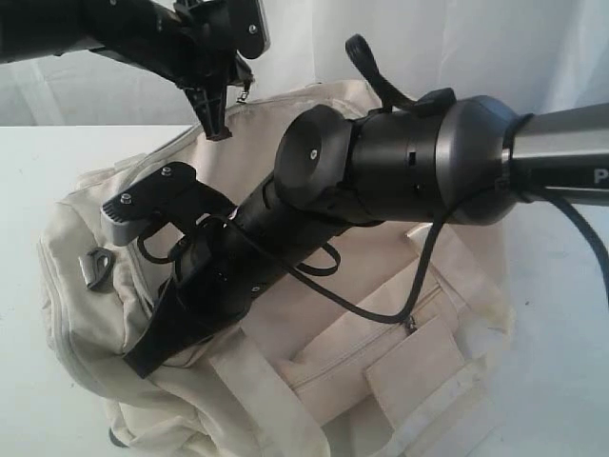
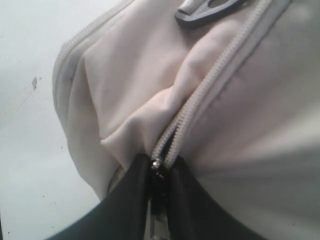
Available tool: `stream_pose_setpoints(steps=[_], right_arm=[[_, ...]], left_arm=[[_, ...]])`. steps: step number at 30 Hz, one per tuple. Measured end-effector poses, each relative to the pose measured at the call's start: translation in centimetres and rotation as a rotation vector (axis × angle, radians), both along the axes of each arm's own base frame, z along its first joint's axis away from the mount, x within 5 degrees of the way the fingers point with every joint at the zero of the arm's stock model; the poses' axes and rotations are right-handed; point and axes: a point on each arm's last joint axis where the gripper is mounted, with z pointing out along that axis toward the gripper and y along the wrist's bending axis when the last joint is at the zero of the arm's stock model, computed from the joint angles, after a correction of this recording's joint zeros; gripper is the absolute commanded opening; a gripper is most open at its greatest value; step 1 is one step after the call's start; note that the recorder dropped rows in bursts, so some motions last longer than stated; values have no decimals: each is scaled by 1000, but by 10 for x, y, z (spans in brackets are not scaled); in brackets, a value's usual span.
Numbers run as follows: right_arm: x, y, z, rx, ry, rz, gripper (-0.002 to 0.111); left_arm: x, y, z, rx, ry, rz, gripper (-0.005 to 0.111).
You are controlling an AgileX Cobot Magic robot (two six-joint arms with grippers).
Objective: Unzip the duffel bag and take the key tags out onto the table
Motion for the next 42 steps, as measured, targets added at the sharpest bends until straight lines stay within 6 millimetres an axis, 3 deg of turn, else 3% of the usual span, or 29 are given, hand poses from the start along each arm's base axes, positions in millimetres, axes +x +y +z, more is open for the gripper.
stream_pose_setpoints(steps=[16,26,42], right_arm=[[0,0,0,2,0,-2,0],[0,0,0,3,-1,-3,0],[0,0,0,3,-1,-3,0]], left_arm=[[18,-65,-1,-19,-75,-113,0],[20,-83,0,-25,-78,-147,0],[14,-95,2,-83,11,-185,0]])
